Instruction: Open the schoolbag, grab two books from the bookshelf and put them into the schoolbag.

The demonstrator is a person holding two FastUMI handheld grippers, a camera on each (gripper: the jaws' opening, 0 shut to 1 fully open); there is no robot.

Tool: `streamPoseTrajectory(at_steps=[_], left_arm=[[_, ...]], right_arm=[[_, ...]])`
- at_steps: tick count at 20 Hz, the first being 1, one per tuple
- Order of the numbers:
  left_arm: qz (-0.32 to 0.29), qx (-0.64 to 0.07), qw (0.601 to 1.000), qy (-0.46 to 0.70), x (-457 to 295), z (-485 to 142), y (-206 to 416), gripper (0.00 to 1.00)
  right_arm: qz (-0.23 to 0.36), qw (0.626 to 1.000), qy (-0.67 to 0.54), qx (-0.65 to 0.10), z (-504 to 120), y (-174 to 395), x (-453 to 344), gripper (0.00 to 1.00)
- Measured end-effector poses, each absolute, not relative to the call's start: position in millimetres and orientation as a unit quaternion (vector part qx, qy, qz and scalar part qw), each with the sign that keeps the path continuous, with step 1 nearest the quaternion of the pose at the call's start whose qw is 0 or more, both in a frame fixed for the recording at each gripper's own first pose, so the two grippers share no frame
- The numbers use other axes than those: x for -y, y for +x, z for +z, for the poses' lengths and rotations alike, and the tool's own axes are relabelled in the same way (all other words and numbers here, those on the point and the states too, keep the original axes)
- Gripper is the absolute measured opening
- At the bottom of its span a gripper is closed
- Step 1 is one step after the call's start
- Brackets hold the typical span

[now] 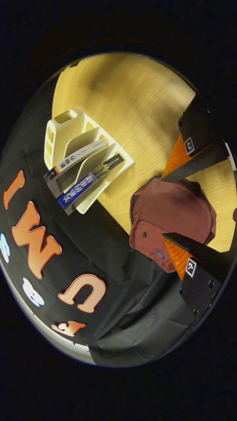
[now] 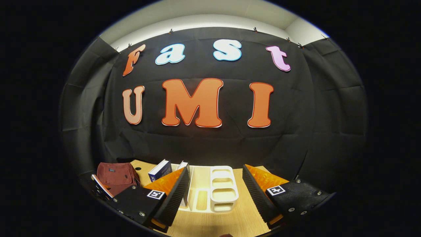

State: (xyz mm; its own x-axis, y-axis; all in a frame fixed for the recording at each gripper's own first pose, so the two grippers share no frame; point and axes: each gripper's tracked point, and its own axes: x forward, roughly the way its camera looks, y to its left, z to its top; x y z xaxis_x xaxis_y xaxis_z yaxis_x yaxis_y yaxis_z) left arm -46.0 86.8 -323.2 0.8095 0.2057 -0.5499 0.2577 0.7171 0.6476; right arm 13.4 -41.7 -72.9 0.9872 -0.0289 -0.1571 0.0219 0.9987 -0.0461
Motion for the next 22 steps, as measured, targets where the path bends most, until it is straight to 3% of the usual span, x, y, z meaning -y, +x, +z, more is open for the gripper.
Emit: streamPoseTrajectory(at_steps=[10,17,22], left_arm=[[0.0,-0.376,0.829,0.414,-119.0,-382.0,-55.4,0.98],[-0.025,-0.386,0.802,0.456,-117.8,-395.5,-55.6,0.95],[-0.017,-0.403,0.805,0.435,-131.2,-391.3,-45.8,0.7]], right_arm=[[-0.025,0.996,-0.028,-0.086,-76.7,12.4,48.8,0.97],[-0.026,0.995,-0.029,-0.087,-77.3,11.0,50.6,0.97],[-0.027,0.995,-0.03,-0.091,-78.9,10.3,51.8,0.97]])
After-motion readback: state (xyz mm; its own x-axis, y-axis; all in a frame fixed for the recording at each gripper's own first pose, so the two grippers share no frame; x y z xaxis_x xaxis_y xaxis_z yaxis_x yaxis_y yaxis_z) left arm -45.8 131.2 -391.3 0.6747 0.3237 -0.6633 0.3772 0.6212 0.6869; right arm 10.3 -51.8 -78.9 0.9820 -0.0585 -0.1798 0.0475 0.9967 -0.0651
